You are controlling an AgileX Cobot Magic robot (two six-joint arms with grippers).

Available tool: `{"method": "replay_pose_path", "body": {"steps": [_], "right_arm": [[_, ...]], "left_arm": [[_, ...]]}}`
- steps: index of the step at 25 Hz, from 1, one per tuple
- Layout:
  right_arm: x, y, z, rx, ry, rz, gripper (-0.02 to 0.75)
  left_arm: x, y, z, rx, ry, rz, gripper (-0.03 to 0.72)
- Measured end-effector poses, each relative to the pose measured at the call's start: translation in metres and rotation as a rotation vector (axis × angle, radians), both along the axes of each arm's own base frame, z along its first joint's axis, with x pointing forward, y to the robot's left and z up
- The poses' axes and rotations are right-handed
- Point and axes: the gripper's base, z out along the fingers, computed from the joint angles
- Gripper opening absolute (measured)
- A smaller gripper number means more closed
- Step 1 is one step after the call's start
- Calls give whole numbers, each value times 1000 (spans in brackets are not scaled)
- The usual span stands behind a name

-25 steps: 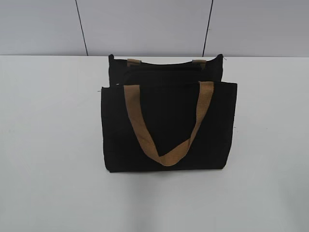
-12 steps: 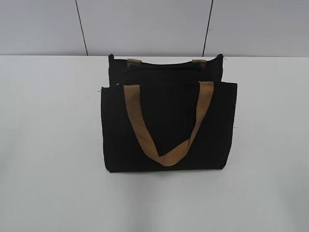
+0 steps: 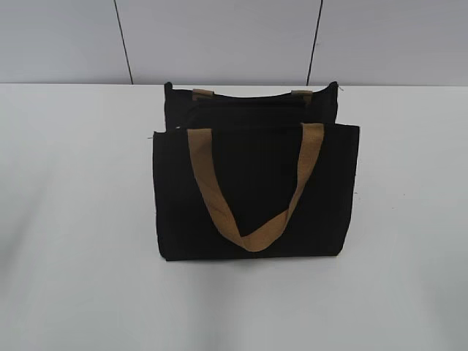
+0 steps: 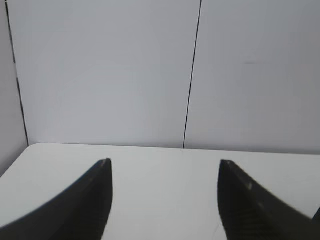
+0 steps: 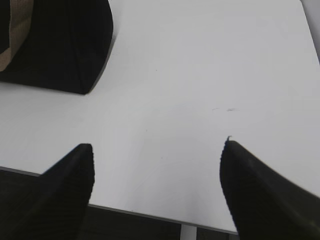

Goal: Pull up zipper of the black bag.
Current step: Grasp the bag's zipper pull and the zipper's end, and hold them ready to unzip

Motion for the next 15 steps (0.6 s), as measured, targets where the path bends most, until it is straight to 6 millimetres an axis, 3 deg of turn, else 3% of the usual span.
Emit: {"method": "replay_pose_path", "body": {"steps": [3, 8, 15], "right_arm": [[0, 0, 0, 0, 0, 0, 596], [0, 0, 0, 0, 0, 0, 596], [0, 0, 0, 0, 0, 0, 596]], "left_arm": [[32, -13, -25, 54, 88, -115, 450], [70, -44, -58, 145, 195, -461, 425], [109, -73, -98, 221, 306, -882, 352]]}}
